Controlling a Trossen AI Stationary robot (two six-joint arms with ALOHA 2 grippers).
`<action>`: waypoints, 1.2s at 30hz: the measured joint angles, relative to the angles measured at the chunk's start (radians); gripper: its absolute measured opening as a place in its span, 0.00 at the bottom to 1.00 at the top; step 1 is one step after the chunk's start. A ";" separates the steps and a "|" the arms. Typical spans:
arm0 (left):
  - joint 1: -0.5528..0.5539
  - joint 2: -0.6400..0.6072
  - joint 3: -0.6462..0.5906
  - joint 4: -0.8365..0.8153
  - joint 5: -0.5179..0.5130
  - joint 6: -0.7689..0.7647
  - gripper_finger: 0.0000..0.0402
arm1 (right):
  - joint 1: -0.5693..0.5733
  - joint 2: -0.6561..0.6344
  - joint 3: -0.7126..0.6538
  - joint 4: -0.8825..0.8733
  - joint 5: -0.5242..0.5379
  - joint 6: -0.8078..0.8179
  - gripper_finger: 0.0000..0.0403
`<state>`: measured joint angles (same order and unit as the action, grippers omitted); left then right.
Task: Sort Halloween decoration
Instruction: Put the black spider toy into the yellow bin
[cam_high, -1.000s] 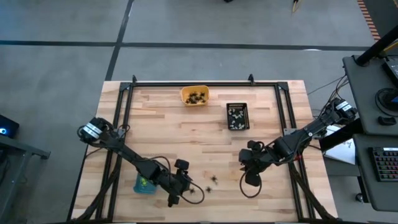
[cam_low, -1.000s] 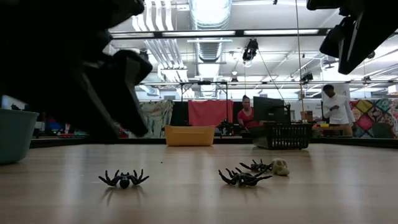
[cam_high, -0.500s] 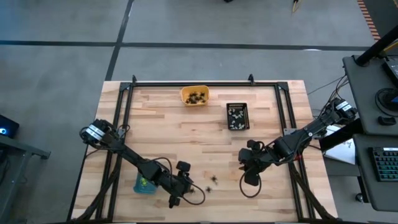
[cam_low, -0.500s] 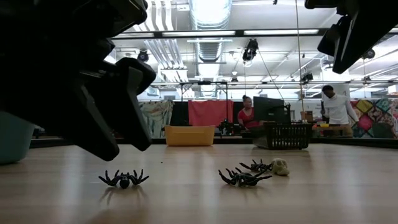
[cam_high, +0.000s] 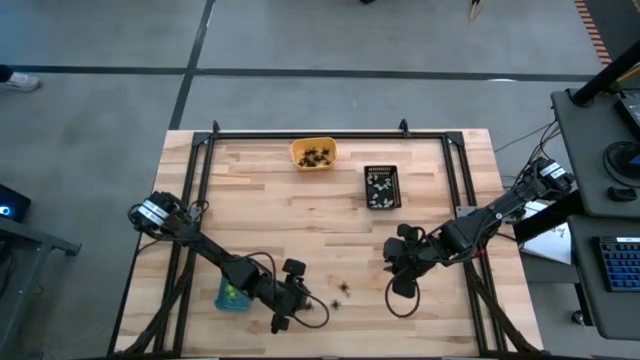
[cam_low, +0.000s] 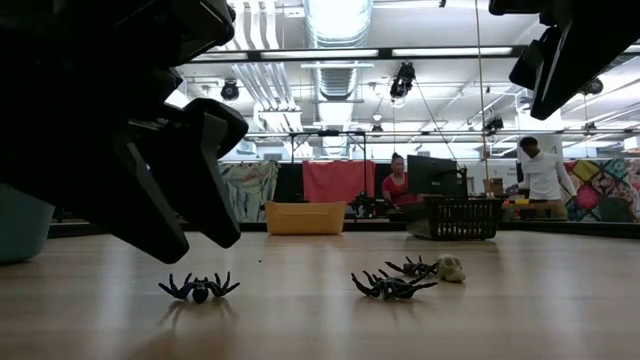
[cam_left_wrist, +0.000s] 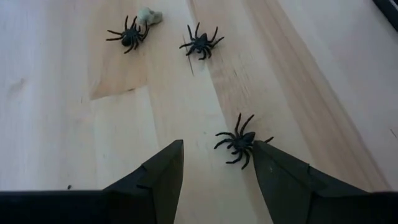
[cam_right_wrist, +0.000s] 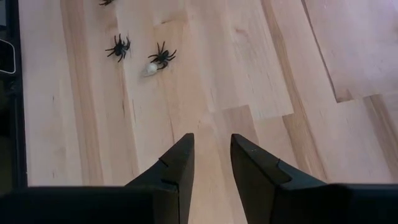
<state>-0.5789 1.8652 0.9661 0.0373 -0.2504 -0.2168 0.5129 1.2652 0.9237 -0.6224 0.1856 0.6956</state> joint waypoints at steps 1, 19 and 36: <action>0.000 0.000 -0.005 0.011 0.000 -0.003 0.44 | 0.000 0.000 -0.001 0.000 0.000 0.000 0.24; 0.000 0.000 -0.054 0.106 -0.001 -0.036 0.44 | 0.000 0.001 -0.078 0.061 0.000 0.004 0.24; 0.014 0.066 -0.047 0.176 0.050 -0.058 0.36 | 0.000 0.001 -0.079 0.070 0.000 0.002 0.24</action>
<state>-0.5648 1.9310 0.9195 0.2133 -0.2005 -0.2749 0.5125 1.2659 0.8444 -0.5523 0.1852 0.6971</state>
